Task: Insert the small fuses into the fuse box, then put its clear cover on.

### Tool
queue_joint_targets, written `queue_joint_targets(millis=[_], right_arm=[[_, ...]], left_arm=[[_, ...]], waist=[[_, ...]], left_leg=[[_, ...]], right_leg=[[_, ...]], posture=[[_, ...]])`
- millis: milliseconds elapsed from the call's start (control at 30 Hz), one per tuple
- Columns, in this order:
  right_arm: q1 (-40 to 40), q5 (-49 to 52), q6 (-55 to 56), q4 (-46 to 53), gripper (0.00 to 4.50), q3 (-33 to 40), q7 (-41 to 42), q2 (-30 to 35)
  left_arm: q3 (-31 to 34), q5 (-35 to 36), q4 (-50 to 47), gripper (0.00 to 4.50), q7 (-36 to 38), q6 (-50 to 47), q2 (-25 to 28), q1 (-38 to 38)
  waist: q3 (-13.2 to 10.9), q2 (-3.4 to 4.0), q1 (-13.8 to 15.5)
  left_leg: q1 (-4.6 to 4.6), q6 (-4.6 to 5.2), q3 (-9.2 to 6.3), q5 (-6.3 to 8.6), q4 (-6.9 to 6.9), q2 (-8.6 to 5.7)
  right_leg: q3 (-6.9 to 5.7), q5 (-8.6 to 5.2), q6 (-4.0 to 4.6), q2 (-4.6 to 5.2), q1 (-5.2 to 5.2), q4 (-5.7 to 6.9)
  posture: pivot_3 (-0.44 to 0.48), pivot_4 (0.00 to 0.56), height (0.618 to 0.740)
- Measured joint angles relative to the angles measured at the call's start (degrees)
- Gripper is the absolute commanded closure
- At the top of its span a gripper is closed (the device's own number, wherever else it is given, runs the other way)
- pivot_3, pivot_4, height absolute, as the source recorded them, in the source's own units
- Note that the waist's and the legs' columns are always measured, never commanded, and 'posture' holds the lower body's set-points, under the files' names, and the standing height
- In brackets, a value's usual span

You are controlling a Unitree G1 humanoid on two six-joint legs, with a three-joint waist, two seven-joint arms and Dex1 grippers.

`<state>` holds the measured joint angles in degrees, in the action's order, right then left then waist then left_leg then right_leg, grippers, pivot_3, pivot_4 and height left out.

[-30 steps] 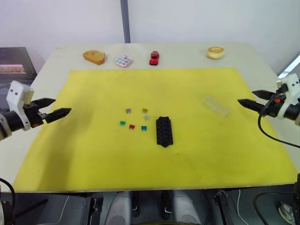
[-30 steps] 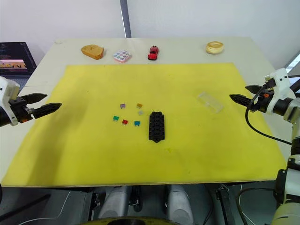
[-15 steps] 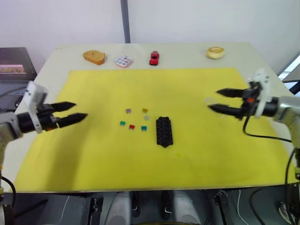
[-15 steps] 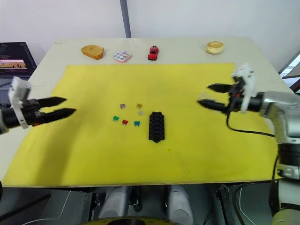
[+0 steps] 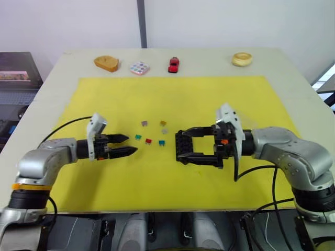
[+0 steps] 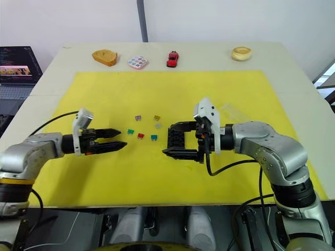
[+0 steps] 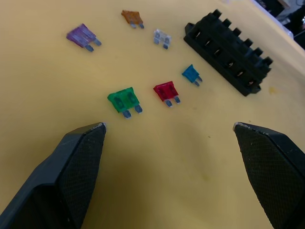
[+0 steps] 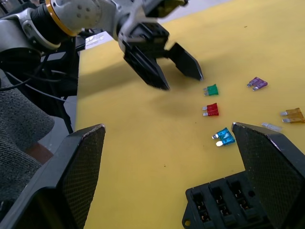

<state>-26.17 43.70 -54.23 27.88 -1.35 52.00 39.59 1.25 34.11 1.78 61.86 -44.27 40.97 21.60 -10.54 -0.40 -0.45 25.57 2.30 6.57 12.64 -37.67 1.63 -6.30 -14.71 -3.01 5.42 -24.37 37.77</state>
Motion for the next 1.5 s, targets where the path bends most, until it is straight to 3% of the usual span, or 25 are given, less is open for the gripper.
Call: queue_joint_targets(millis=[300,933,1033,1267,1500], right_arm=[[1.9,0.4,-0.1,0.7,0.04,1.0,-4.1,-0.1],[4.9,0.3,1.6,0.7,0.04,2.4,-7.3,-0.1],[5.3,0.2,1.9,0.7,0.00,2.4,-7.7,0.0],[5.3,-0.8,2.6,0.5,0.00,2.4,-7.9,0.1],[5.2,-1.1,2.9,-0.2,0.00,2.4,-7.8,0.2]], left_arm=[[-4.3,-3.6,6.0,0.00,1.2,1.9,-2.4,5.5],[-4.2,-2.7,12.7,0.00,5.6,-3.9,-6.2,10.7],[-2.4,-2.0,14.5,0.89,5.2,-5.2,-7.2,10.7],[-0.1,-0.9,18.5,4.45,4.5,-6.9,-8.2,10.0],[2.0,0.3,18.0,4.49,3.9,-7.5,-8.9,8.3]], waist=[[0.0,0.00,1.2],[0.0,0.00,1.3],[0.0,0.00,1.2],[0.0,0.00,1.1],[0.0,0.01,1.0]], left_leg=[[-0.05,0.05,-0.02,0.01,-0.09,-0.03],[0.00,0.23,-0.13,0.12,-0.30,-0.08],[-0.01,0.23,-0.14,0.12,-0.29,-0.07],[0.00,0.28,-0.14,0.15,-0.29,-0.07],[-0.01,0.26,-0.14,0.16,-0.26,-0.05]], right_leg=[[-0.05,0.01,-0.02,-0.01,0.10,0.00],[-0.13,0.00,-0.02,0.04,0.26,-0.02],[-0.13,0.00,-0.03,0.03,0.26,-0.02],[-0.13,0.00,-0.07,0.02,0.25,-0.04],[-0.11,-0.01,-0.04,0.04,0.24,-0.05]], posture=[[0.000,0.150,0.740],[0.000,0.150,0.740],[0.000,0.150,0.740],[0.000,0.150,0.740],[0.000,0.150,0.740]])
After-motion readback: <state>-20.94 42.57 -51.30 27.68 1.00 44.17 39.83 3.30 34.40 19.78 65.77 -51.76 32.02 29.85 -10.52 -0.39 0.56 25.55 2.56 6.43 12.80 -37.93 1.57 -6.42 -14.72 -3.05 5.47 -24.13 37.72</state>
